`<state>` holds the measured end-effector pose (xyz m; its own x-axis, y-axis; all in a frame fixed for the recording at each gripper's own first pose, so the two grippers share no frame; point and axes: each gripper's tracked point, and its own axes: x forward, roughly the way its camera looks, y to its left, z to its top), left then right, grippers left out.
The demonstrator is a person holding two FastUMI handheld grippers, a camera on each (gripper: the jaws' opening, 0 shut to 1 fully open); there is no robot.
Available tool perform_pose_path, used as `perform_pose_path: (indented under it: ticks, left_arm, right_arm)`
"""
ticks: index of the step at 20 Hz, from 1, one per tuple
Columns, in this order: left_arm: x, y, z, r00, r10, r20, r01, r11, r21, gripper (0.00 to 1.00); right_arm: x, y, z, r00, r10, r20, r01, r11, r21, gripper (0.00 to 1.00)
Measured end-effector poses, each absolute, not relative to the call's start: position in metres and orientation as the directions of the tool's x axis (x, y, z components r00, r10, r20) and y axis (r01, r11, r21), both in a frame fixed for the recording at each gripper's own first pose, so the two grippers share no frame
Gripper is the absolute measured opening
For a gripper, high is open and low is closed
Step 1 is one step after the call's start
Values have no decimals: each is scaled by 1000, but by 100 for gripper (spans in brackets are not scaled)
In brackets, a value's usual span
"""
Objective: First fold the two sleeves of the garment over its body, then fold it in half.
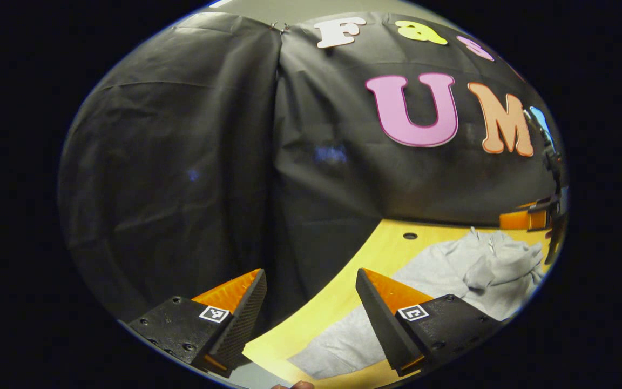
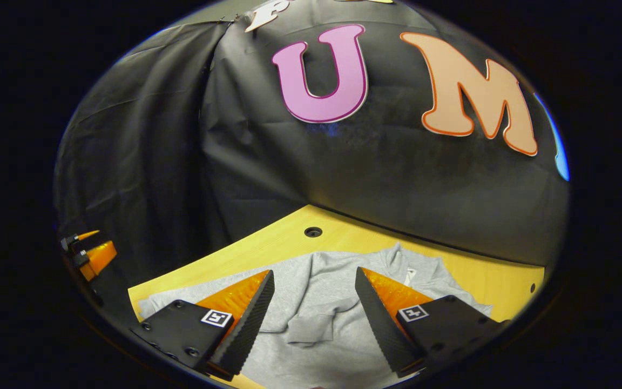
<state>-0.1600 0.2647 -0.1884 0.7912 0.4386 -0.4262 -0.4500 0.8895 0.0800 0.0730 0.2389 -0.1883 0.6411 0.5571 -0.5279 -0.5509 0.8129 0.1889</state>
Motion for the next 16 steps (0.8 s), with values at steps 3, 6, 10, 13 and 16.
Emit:
perform_pose_path:
  ticks: [3,6,10,13,16]
  left_arm:
    - [-170,258,-228,754,410,-514,-441,895,66,97]
    - [-186,246,-265,702,371,-609,-431,901,51,97]
    - [-205,235,-304,640,326,-696,-426,904,32,98]
    - [-217,235,-329,592,317,-741,-433,900,38,98]
    - [-225,231,-348,551,294,-781,-436,900,32,98]
  right_arm:
    - [72,220,-180,666,538,-516,-521,831,194,96]
    - [72,201,-179,682,517,-518,-493,848,197,96]
    - [73,180,-181,691,489,-532,-459,866,198,96]
    - [74,169,-185,697,470,-542,-443,876,189,96]
    - [70,163,-186,697,459,-550,-430,882,192,96]
